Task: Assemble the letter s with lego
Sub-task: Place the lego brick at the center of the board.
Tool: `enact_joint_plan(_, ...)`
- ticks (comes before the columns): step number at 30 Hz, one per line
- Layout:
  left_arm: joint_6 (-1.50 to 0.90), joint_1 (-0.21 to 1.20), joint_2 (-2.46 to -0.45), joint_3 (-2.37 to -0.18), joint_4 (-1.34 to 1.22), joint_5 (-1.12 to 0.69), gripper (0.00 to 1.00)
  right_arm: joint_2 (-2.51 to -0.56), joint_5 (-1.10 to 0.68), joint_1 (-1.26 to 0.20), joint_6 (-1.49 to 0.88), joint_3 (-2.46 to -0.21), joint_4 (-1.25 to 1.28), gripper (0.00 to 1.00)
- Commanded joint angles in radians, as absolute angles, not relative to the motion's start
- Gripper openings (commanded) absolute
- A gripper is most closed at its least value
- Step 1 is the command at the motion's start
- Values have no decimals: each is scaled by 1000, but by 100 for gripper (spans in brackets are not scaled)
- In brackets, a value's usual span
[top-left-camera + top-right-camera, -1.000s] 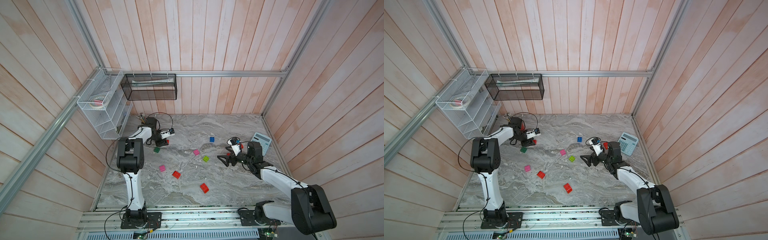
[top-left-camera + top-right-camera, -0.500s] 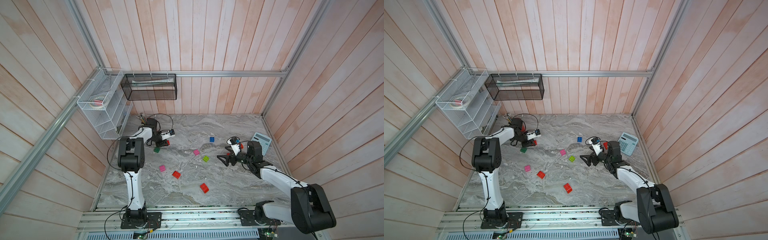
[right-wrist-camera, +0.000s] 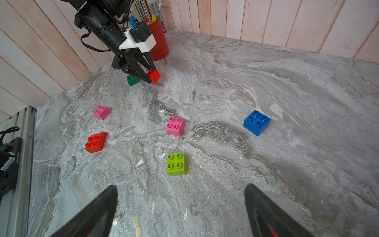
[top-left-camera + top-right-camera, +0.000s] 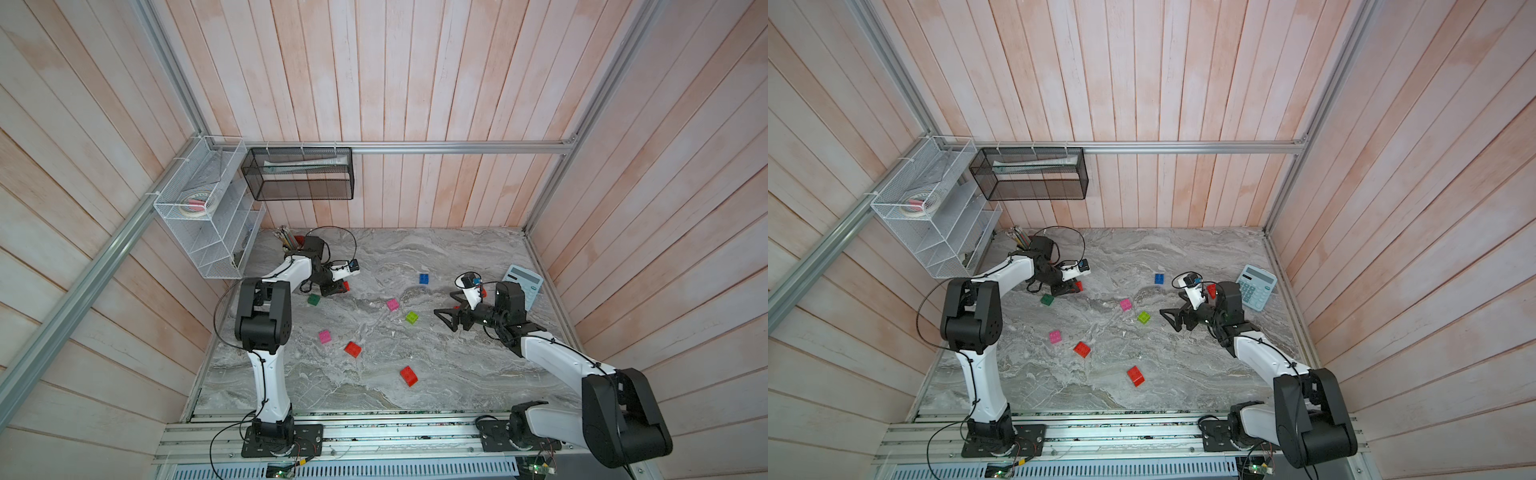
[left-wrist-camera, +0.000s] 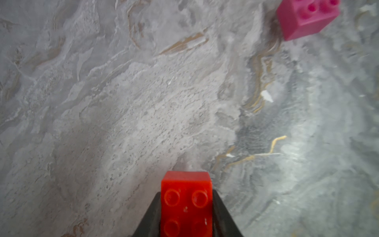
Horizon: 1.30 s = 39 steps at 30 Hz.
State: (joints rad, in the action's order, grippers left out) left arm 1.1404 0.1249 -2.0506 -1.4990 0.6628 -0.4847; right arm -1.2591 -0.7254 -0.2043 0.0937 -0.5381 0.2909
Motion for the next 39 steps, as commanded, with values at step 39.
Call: enact_joint_plan(39, 1114, 409, -1991, -1281, 546, -494, 43, -1215, -763, -192, 89, -514, 253, 98)
